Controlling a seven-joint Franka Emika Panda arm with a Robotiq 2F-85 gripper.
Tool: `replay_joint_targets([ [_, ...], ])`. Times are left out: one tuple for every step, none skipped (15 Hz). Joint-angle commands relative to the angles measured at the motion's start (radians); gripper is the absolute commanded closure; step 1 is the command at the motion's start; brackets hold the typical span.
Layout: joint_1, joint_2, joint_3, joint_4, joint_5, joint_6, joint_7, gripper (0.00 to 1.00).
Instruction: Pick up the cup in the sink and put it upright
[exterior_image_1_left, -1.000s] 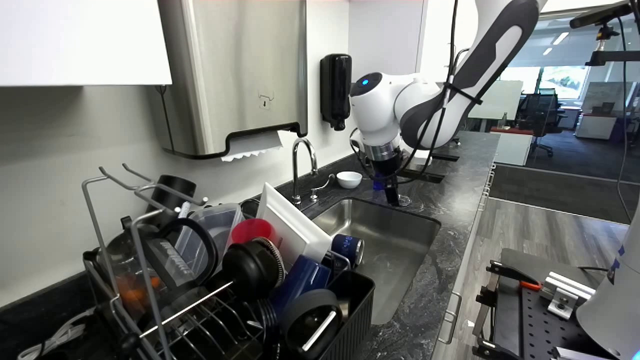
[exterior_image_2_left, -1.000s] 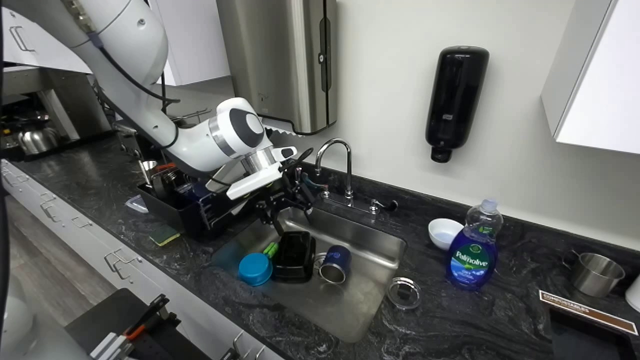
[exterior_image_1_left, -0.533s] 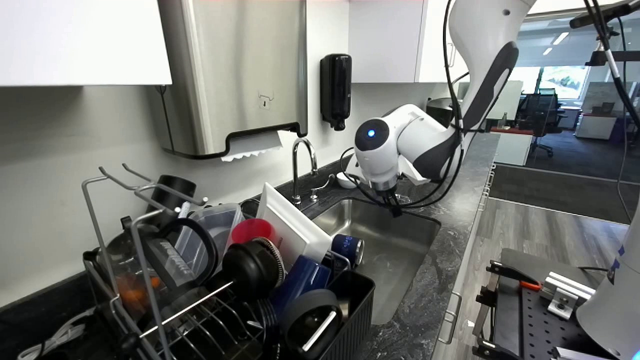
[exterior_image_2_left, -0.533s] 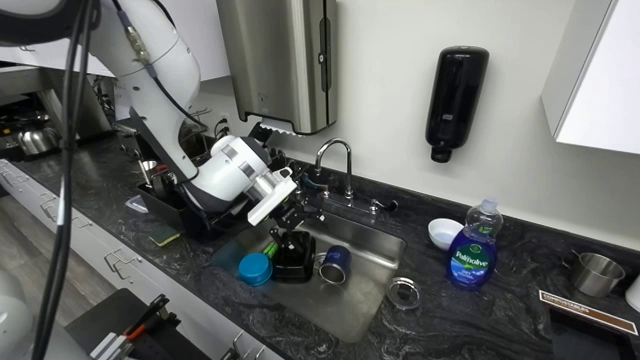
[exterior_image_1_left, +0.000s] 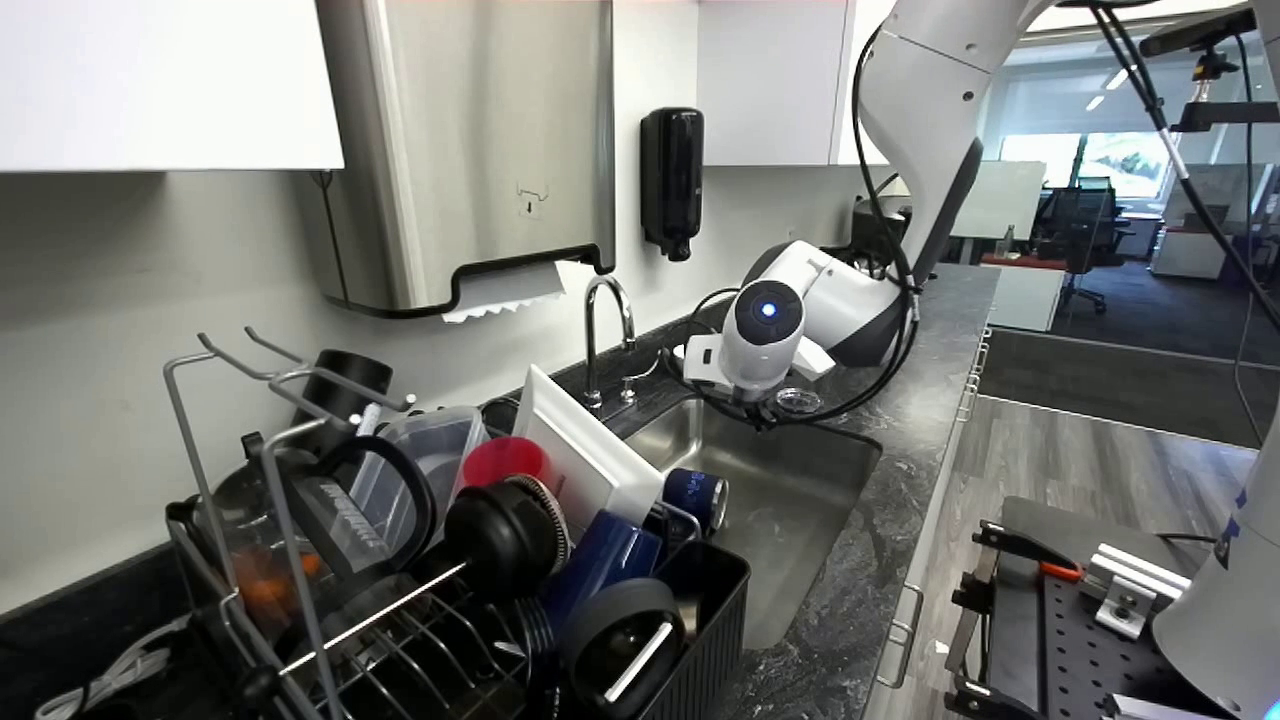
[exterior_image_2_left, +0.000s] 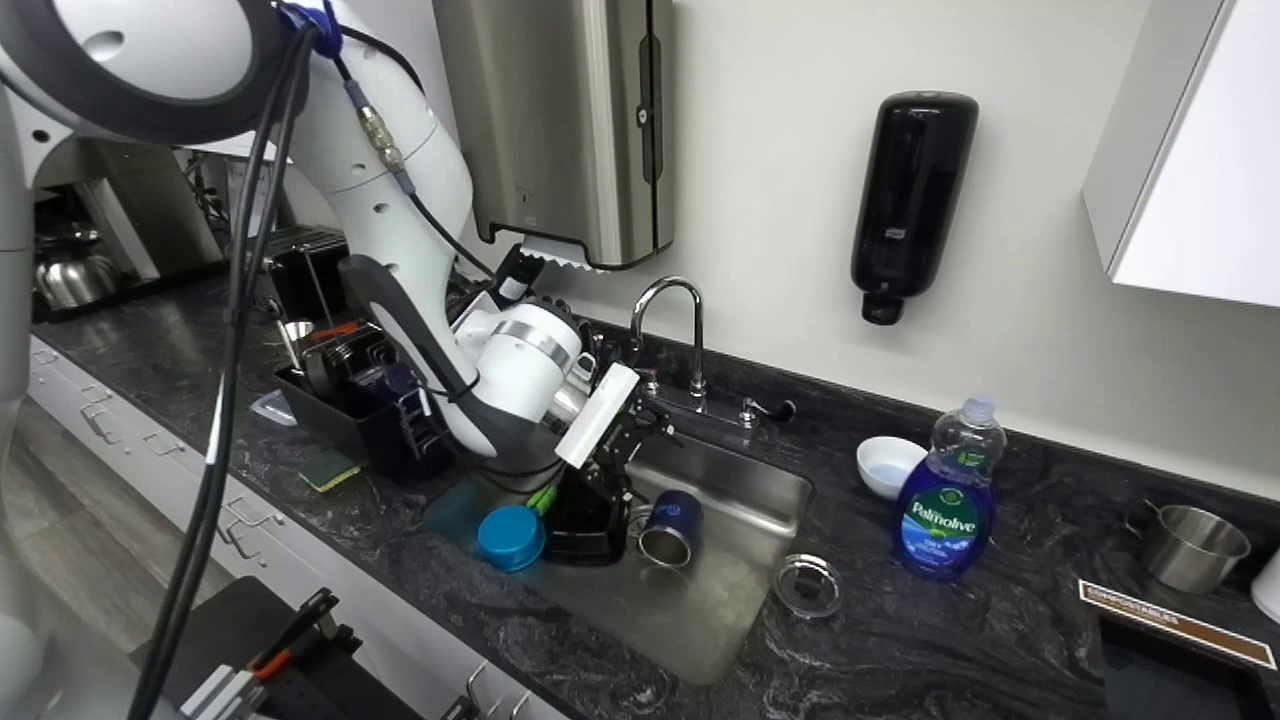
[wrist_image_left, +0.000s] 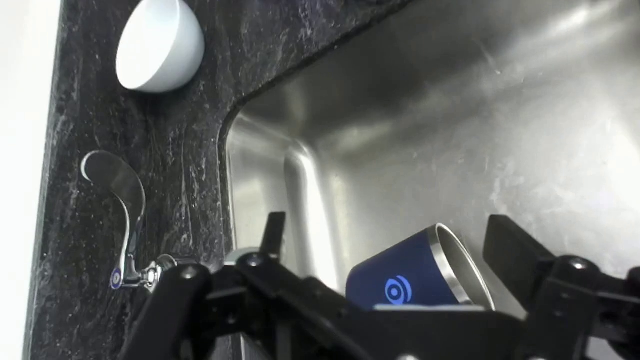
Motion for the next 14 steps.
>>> replay_joint_targets([
  [-0.077,0.067,-0.004,0.072,-0.097,0.198,0.001,0.00],
  [-0.094,0.085,-0.003,0.088,-0.109,0.240,-0.001,0.00],
  [-0.110,0.103,-0.005,0.103,-0.118,0.279,-0.004,0.00],
  [-0.123,0.119,-0.005,0.115,-0.120,0.311,-0.009,0.00],
  [-0.134,0.137,-0.004,0.126,-0.122,0.337,-0.011,0.00],
  [-0.141,0.148,-0.003,0.132,-0.118,0.360,-0.018,0.00],
  [-0.145,0.160,-0.002,0.139,-0.122,0.376,-0.016,0.00],
  [-0.148,0.170,-0.001,0.144,-0.122,0.391,-0.017,0.00],
  [-0.148,0.179,-0.001,0.150,-0.126,0.403,-0.014,0.00],
  [-0.148,0.189,-0.001,0.156,-0.129,0.412,-0.012,0.00],
  [-0.146,0.197,-0.001,0.161,-0.132,0.418,-0.012,0.00],
  [-0.146,0.205,-0.001,0.167,-0.134,0.425,-0.011,0.00],
  [-0.145,0.216,-0.001,0.172,-0.141,0.430,-0.007,0.00],
  [-0.145,0.224,0.000,0.178,-0.148,0.434,-0.004,0.00],
])
